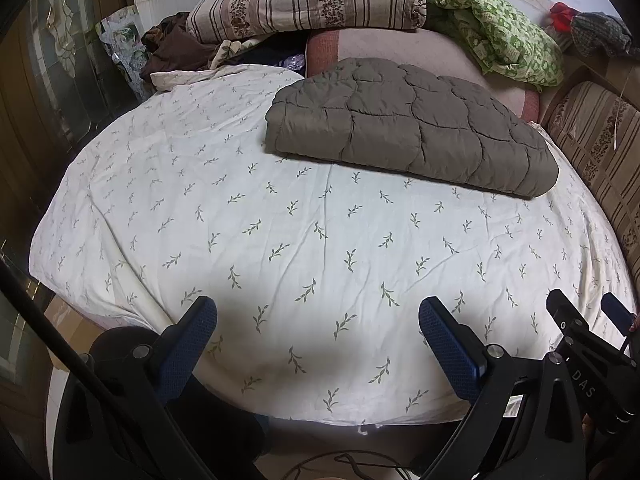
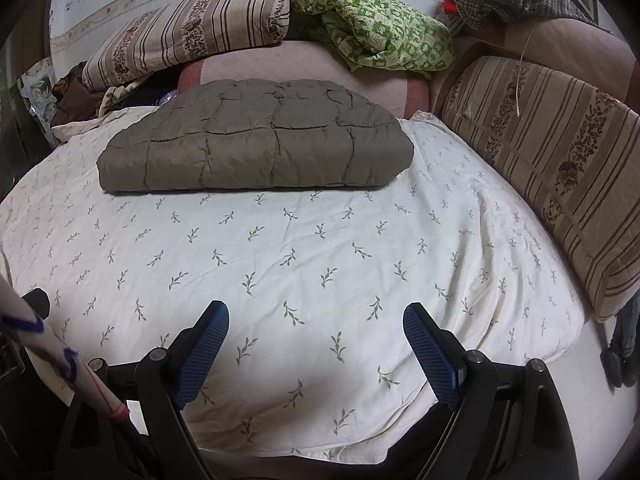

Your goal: Fold large clothes

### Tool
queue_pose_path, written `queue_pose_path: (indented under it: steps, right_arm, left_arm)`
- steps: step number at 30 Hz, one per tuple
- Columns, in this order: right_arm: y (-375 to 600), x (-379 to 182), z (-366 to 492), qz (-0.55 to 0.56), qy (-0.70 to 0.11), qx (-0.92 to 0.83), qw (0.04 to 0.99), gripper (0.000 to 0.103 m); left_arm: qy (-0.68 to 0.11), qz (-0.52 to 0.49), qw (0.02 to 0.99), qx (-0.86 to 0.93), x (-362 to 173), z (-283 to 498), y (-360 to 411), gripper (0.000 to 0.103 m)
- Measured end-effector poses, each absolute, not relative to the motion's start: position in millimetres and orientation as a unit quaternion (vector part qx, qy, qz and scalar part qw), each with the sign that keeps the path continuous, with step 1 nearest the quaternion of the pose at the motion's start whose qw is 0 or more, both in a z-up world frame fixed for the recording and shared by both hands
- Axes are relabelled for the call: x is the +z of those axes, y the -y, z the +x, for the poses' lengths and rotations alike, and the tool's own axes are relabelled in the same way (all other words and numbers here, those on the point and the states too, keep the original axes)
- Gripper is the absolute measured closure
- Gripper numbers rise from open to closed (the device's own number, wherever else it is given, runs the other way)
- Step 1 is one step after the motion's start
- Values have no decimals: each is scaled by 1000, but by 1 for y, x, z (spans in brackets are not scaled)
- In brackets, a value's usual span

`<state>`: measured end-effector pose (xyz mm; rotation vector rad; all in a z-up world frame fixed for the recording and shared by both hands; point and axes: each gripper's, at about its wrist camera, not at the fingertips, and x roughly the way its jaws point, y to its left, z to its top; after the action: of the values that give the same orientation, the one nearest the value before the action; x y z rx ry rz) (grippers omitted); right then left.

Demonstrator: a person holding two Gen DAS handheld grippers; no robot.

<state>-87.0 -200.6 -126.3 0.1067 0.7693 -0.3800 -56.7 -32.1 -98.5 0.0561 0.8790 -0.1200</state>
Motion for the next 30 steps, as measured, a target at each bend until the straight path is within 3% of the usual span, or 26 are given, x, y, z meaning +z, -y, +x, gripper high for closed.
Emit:
queue_pose_path:
  steps: [30]
  right_arm:
    - [196,-131,-86,53,-375,-182,907,11]
  left_arm:
    - [-442,25,895,-53,-110,-53,30,2]
